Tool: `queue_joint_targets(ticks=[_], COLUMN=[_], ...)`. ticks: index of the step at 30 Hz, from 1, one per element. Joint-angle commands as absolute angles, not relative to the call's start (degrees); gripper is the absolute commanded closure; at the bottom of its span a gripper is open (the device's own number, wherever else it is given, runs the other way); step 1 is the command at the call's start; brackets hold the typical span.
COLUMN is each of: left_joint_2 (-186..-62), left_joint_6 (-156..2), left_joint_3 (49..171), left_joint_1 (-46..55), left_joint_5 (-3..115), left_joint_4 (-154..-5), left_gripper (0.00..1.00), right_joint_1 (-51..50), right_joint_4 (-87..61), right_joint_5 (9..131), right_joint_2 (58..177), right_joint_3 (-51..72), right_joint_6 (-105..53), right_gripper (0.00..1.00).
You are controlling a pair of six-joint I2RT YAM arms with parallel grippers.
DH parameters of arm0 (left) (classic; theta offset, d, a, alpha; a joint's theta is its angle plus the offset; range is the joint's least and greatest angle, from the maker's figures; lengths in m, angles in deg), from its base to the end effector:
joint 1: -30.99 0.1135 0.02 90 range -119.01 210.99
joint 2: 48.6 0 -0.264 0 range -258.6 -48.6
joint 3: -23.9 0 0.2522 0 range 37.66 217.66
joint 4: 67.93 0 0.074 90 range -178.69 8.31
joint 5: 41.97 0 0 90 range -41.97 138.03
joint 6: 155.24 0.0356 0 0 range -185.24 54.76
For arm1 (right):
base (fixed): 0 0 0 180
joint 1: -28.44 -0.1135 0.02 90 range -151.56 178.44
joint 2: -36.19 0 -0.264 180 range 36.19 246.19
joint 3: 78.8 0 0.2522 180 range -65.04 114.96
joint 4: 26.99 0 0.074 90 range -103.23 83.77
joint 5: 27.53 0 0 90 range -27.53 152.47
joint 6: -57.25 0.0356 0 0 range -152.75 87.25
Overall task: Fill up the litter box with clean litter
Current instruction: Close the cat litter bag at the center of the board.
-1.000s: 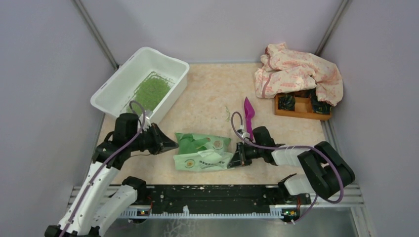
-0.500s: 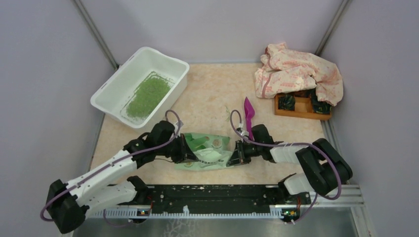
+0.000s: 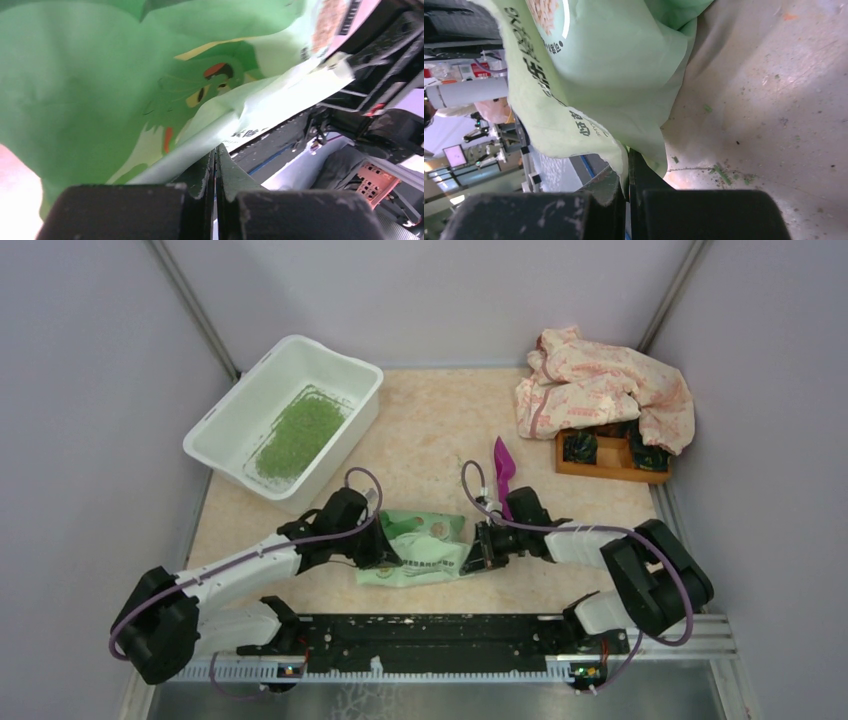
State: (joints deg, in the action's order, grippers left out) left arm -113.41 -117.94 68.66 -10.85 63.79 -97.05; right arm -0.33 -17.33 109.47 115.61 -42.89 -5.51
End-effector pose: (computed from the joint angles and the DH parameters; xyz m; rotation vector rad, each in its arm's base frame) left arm 0.1540 -0.1508 0.1840 -0.1163 2.6830 -0.9851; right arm 0.1745 0.1255 0.1207 -0.4119 2.6001 1.4075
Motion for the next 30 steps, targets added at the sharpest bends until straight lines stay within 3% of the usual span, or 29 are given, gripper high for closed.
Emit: queue_joint_targets(ticks=[1, 12, 24, 30], left_joint_2=[-112.61, -108.55, -113.18, -112.94], left_joint_6=[-116.22, -119.89, -118.97, -118.62], left_joint_3=[64.73, 55.90, 54.10, 55.05], left_joint_1=[-10.23, -10.31, -10.23, -10.27], left_joint_5=[62.55, 63.35, 59.89, 61.51], left_joint_4=[-94.83, -95.94, -95.93, -95.69], left_gripper=[0.96, 0.96, 0.96, 0.97], right_joint_1=[-0.91, -0.91, -0.91, -2.09], right_joint_4=[-13.38, -7.98, 0.52, 0.91], right_joint_5=[104.33, 98.24, 85.98, 86.10], right_joint_2=[115.45, 116.95, 113.81, 117.73], right_joint_3=[-39.97, -37.00, -32.49, -31.71], right_joint_6=[-9.54, -12.53, -15.64, -16.14], right_gripper=[1.00, 1.00, 0.96, 1.00])
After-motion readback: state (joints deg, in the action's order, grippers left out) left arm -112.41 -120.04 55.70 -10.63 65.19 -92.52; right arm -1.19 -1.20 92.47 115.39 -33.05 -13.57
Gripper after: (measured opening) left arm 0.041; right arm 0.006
